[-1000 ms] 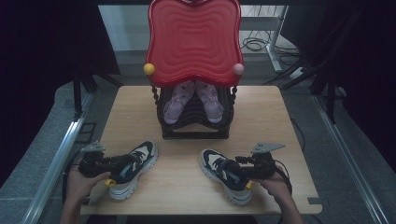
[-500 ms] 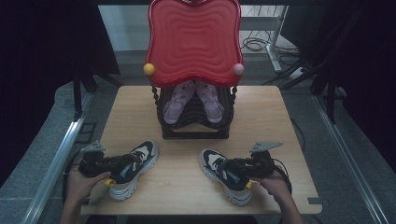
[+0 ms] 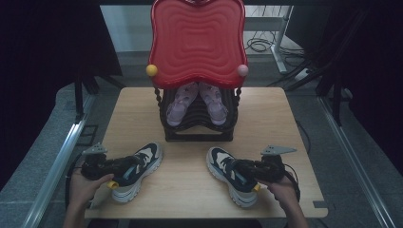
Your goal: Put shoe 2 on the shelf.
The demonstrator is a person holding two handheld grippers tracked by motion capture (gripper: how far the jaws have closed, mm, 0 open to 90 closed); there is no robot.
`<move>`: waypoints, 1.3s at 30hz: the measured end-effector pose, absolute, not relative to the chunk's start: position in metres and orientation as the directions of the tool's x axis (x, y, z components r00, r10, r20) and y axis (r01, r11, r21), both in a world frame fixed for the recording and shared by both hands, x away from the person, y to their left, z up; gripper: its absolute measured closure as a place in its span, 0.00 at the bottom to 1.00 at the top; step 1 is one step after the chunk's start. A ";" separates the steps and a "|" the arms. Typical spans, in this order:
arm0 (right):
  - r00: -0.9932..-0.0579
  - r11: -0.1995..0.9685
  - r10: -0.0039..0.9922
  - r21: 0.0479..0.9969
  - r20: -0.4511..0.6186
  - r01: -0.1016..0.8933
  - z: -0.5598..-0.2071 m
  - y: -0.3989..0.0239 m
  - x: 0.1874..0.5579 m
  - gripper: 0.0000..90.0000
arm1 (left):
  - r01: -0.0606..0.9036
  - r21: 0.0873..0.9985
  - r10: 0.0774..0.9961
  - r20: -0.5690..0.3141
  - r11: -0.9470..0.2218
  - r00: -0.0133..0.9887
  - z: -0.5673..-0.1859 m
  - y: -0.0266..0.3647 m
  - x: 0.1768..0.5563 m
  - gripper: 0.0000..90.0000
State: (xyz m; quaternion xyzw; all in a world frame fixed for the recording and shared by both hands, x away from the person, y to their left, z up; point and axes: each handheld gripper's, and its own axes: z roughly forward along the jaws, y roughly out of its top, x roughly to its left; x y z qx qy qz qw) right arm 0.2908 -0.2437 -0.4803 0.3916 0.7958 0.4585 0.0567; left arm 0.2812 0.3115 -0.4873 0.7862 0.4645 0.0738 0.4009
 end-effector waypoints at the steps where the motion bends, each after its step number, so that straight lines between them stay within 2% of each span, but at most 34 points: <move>1: -0.681 0.255 0.680 0.783 0.272 0.567 -0.479 -0.246 0.289 0.81 | 0.668 0.704 0.787 -0.261 -0.240 0.558 -0.487 0.312 0.281 0.79; 17: -0.604 0.088 0.743 0.853 0.288 0.515 -0.481 -0.264 0.272 0.81 | 0.623 0.769 0.781 -0.297 -0.146 0.550 -0.478 0.312 0.277 0.79; 39: -0.481 -0.083 0.813 0.883 0.328 0.462 -0.477 -0.292 0.258 0.80 | 0.574 0.817 0.791 -0.322 -0.045 0.520 -0.468 0.320 0.277 0.79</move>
